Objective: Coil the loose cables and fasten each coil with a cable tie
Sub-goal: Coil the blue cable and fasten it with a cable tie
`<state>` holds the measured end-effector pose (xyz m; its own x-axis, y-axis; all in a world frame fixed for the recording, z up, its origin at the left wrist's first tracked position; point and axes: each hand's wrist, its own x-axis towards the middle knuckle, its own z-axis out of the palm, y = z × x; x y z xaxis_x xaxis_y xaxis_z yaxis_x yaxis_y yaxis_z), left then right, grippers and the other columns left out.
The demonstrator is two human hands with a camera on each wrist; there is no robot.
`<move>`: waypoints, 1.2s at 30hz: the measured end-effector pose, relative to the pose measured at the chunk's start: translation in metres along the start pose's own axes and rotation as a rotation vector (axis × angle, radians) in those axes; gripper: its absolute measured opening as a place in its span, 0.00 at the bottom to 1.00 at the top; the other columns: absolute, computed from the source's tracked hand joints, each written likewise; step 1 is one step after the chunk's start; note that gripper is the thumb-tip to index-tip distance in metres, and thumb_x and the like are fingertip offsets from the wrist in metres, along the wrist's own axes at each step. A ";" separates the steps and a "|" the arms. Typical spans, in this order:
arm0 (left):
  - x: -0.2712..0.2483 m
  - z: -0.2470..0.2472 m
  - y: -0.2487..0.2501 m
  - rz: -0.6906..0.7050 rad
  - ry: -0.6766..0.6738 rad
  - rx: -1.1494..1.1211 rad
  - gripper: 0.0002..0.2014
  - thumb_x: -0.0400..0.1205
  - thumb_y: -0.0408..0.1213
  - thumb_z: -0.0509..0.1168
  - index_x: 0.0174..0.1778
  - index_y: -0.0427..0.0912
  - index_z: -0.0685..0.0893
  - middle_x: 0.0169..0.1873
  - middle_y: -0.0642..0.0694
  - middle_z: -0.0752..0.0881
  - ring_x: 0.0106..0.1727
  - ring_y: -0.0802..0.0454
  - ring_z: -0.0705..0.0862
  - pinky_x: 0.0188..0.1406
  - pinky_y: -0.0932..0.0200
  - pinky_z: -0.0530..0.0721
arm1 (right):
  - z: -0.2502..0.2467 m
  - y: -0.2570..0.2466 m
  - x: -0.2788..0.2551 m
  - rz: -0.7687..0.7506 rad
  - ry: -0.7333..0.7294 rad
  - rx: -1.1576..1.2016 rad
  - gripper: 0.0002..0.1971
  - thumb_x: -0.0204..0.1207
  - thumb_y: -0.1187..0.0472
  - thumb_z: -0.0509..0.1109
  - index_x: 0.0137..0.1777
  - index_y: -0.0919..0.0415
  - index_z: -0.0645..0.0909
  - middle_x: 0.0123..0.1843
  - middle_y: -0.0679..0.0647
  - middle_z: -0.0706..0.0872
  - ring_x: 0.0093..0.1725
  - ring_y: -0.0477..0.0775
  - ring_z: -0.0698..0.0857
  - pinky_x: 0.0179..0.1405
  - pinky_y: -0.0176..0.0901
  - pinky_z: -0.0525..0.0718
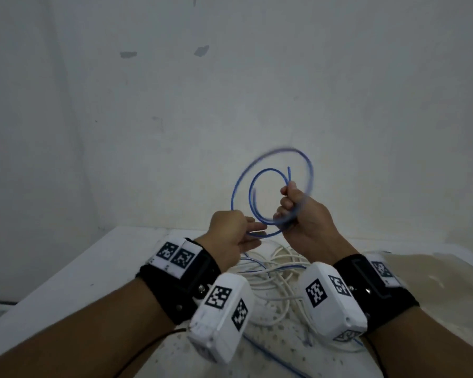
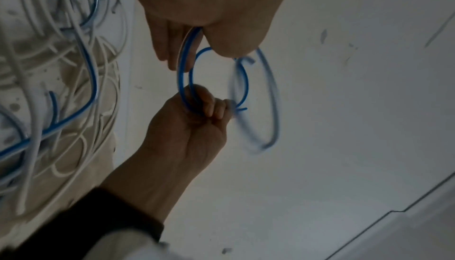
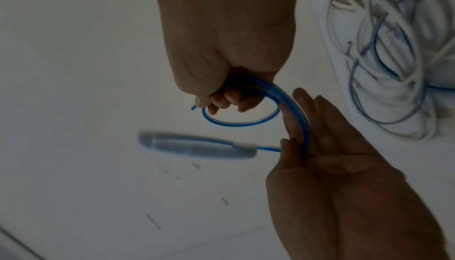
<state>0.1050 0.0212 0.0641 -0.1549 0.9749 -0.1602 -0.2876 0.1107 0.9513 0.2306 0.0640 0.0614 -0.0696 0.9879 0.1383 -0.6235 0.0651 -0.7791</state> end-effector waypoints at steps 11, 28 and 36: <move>0.022 -0.035 0.006 0.278 0.021 -0.105 0.16 0.89 0.40 0.60 0.59 0.27 0.79 0.44 0.34 0.90 0.37 0.47 0.92 0.34 0.58 0.90 | 0.023 0.030 -0.014 0.171 -0.096 0.093 0.14 0.87 0.54 0.62 0.41 0.61 0.77 0.23 0.48 0.69 0.21 0.44 0.66 0.22 0.34 0.74; 0.029 -0.059 0.024 0.599 -0.115 0.291 0.13 0.90 0.35 0.57 0.64 0.36 0.84 0.51 0.43 0.92 0.28 0.55 0.86 0.26 0.62 0.83 | 0.011 0.026 -0.007 0.275 -0.244 -0.054 0.14 0.85 0.53 0.62 0.40 0.60 0.78 0.24 0.47 0.67 0.21 0.43 0.65 0.22 0.32 0.71; 0.035 -0.069 0.032 0.582 -0.171 0.351 0.11 0.89 0.35 0.60 0.58 0.33 0.85 0.46 0.42 0.93 0.23 0.54 0.82 0.22 0.61 0.80 | 0.007 0.029 0.001 0.310 -0.267 -0.105 0.13 0.84 0.53 0.63 0.41 0.60 0.77 0.25 0.48 0.65 0.21 0.44 0.65 0.21 0.33 0.70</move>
<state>0.0257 0.0454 0.0706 -0.0321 0.9083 0.4171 0.1235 -0.4105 0.9034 0.2066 0.0657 0.0430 -0.4491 0.8930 0.0305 -0.4598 -0.2017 -0.8648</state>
